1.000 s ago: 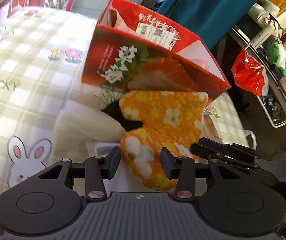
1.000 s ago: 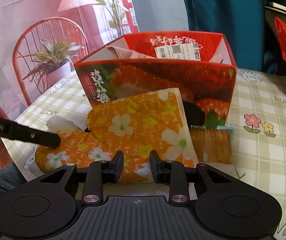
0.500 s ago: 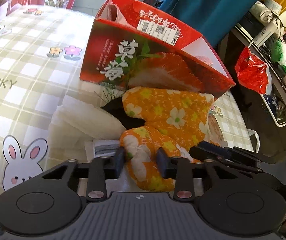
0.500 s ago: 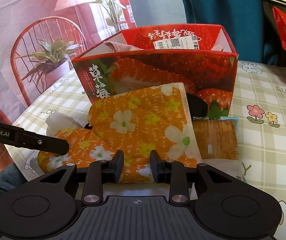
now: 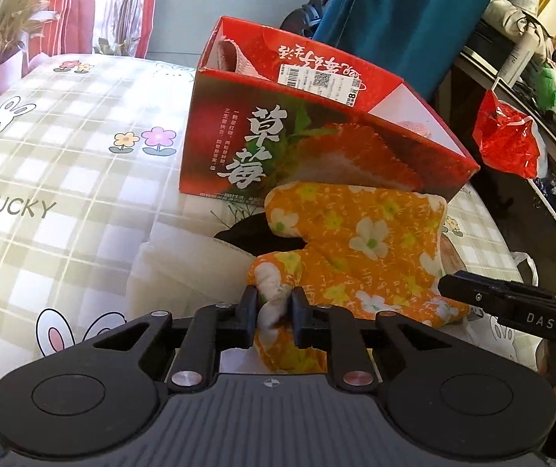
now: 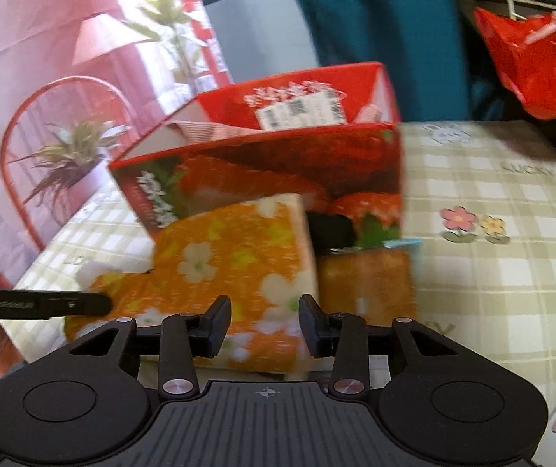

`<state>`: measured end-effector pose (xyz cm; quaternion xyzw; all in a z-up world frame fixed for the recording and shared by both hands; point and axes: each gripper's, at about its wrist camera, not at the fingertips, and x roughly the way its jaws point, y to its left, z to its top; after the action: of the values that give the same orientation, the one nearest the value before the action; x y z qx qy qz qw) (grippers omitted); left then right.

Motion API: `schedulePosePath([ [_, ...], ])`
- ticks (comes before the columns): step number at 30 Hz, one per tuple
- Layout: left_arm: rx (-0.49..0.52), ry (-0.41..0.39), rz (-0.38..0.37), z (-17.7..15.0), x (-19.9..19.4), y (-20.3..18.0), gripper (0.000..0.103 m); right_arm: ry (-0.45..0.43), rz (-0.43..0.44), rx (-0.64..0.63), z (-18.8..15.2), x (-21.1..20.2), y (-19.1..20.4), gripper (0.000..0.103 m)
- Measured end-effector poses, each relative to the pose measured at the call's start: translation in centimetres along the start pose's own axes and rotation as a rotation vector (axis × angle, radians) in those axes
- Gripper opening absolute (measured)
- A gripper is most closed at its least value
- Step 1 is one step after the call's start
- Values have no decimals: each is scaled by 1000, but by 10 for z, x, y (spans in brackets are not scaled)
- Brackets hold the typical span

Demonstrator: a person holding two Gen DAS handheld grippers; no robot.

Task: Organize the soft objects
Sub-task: 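Close the left tool on the orange floral cloth, then close the right tool on the orange cloth and lift it toward the box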

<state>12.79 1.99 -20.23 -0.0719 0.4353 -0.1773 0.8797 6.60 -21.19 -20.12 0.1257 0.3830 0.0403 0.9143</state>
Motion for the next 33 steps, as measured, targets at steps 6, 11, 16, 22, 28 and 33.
schedulePosePath([
  [6,-3,4,6,-6,3,-1,23,19,-27,24,-8,8,-9,43],
  [11,-44,5,-13,-7,5,4,24,25,-31,18,-9,14,-10,45],
  [16,-63,7,-26,-7,7,6,25,42,7,21,-10,18,-4,46],
  [22,-47,-9,-40,-5,5,5,19,35,25,27,-9,14,-5,36],
  [28,-19,-46,-22,-4,-2,1,15,30,54,-24,-4,9,2,14],
  [33,-21,-75,-28,-2,-9,1,15,-15,68,-28,-1,1,4,12],
])
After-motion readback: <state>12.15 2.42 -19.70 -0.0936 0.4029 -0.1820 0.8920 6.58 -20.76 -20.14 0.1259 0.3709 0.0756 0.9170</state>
